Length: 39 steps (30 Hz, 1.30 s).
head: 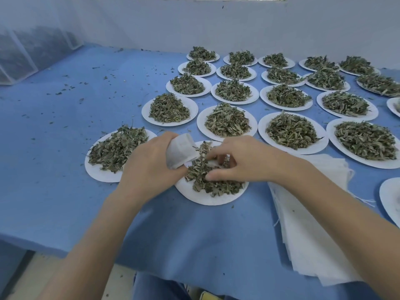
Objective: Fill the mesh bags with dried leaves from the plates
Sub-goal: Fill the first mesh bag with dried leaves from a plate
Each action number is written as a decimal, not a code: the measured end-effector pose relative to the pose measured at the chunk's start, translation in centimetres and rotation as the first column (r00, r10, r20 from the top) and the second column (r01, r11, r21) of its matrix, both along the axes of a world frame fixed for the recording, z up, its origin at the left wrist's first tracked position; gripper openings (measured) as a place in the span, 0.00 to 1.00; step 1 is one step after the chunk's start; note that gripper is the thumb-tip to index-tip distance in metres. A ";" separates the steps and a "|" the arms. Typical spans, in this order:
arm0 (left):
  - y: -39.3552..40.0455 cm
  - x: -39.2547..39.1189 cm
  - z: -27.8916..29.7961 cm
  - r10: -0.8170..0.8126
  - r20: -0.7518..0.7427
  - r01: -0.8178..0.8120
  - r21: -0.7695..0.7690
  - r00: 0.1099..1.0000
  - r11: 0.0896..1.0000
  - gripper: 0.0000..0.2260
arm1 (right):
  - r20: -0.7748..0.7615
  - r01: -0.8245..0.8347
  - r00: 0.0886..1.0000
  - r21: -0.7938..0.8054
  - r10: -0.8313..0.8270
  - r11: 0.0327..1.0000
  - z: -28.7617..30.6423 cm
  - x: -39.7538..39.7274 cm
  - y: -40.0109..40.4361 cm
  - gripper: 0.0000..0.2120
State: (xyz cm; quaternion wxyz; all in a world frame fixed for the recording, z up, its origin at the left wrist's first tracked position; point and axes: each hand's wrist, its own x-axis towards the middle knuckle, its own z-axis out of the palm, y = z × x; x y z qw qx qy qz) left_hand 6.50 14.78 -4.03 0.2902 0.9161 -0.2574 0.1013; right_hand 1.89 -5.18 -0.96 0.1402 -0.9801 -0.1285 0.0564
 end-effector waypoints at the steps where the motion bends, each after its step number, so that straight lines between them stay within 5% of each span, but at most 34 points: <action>1: 0.0 0.0 0.1 0.000 0.009 0.000 -0.001 1.000 1.000 0.21 | -0.014 -0.007 1.000 -0.028 0.006 1.000 -0.3 0.0 0.5 0.27; 4: 0.2 0.0 0.2 -0.001 0.018 0.001 -0.007 1.000 1.000 0.21 | 0.009 0.000 1.000 -0.119 0.001 0.993 -0.9 0.1 1.9 0.29; 8: 0.4 0.0 0.0 0.002 0.019 -0.002 0.006 1.000 1.000 0.19 | 0.040 -0.041 0.998 -0.163 0.049 0.986 -0.8 0.6 2.5 0.15; 18: 0.2 0.4 -0.2 -0.004 0.021 0.002 0.072 1.000 0.997 0.19 | 0.172 0.085 0.972 0.378 -0.161 0.922 1.9 0.4 -0.6 0.09; 27: -1.8 -0.5 0.2 -0.068 0.052 0.062 0.101 0.996 0.993 0.18 | 0.289 -0.097 0.955 0.100 0.065 0.990 1.9 1.0 1.7 0.08; 31: -1.9 -0.5 0.3 -0.046 -0.011 0.046 0.001 0.999 0.999 0.18 | 0.329 -0.108 0.944 0.327 -0.006 0.939 1.4 0.6 1.9 0.12; 34: -1.5 -0.3 0.3 -0.068 -0.112 0.049 -0.169 0.991 0.984 0.18 | 0.136 -0.080 0.991 0.560 0.003 0.825 1.3 0.1 1.6 0.19; 36: -1.3 -0.3 0.2 -0.077 -0.109 0.054 -0.194 0.991 0.980 0.16 | 0.105 -0.061 0.994 0.580 0.000 0.812 1.3 0.0 1.3 0.19; 39: -1.6 -0.5 0.2 -0.070 -0.089 0.053 -0.182 0.994 0.982 0.14 | 0.255 -0.095 0.966 0.521 -0.049 0.848 1.0 0.2 1.7 0.12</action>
